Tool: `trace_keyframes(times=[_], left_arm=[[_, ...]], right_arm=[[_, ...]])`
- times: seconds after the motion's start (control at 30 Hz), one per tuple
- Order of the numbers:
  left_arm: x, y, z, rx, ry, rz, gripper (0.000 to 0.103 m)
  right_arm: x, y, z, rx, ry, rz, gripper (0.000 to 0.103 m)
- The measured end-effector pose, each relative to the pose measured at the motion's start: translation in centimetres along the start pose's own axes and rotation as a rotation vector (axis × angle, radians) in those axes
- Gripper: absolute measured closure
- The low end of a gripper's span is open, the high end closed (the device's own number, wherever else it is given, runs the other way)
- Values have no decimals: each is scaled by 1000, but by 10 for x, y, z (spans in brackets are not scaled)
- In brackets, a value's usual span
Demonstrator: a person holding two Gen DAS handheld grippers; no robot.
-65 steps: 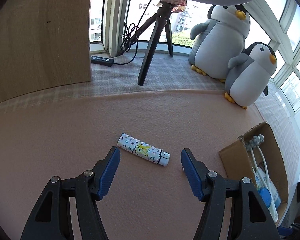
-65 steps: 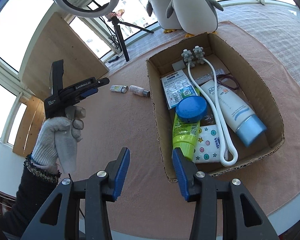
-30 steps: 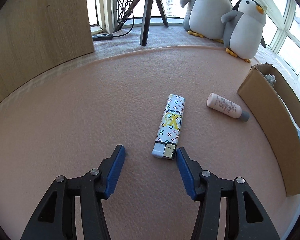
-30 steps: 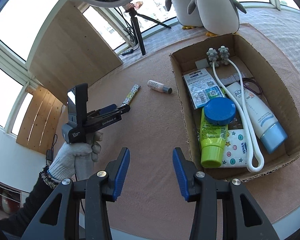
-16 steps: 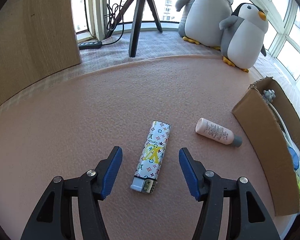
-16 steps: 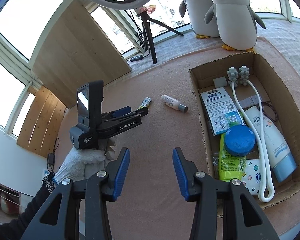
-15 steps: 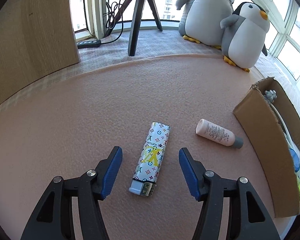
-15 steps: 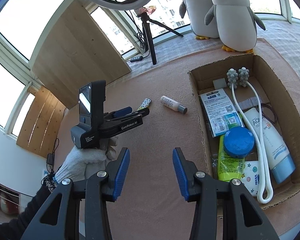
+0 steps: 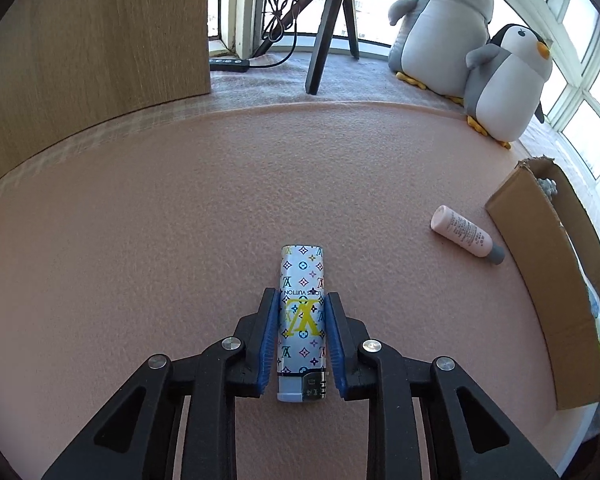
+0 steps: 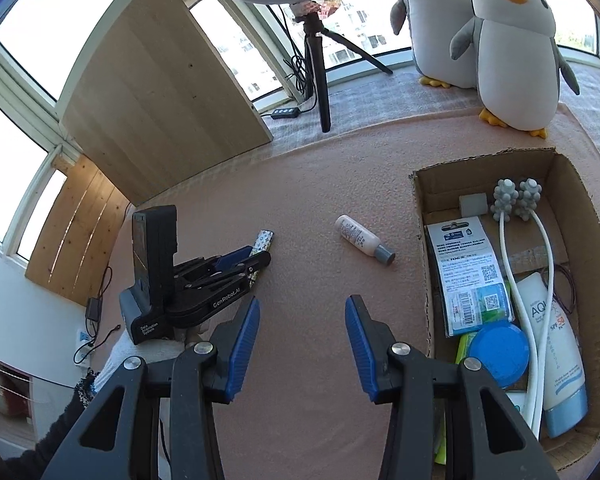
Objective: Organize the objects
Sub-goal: 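Move the left gripper to the patterned tube and close on it, then lift the patterned tube with left gripper while right gripper grasps the pink bottle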
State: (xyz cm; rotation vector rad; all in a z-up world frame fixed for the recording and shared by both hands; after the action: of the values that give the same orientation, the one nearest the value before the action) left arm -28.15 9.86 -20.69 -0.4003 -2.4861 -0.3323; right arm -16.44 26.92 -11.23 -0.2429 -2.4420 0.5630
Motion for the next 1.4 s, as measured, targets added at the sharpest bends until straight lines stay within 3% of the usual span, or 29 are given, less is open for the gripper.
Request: trace_keyframes(times=[0.27,0.5,0.87,1.17,1.4], left_arm=[[-68,-13,-55,-49,11,-71,78],[-101,-18,-82,-31,11,-108,78],[-106,-19,-89,-38,-7,-146,72],[-108,-20,-90,-58,-13,-160,68],[-109,-19,-93,-66,-17,-172,64]], right_arm=[[25,-7,66,-58,-103,-102,59],[39,5,106,-154,-154,-130,59],[31,13,139,-257,-221,-188,57],[4,7,133,-156,-279,-100,57],[-20,1,130,-159,-259,-128,58]])
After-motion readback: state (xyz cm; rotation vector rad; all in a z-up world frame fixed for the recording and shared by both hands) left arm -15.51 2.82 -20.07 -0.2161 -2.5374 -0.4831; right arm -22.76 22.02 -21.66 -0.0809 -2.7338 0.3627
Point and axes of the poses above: each gripper's, at about its wrist camera, not at the fingertips, and z roughly the way its jaws point, y to its right, x to its top, the point moved 7 cm from there along z, roughly the way its jaws point, and after that the axes turned 7 degrees about y, right-handed, at the moved point
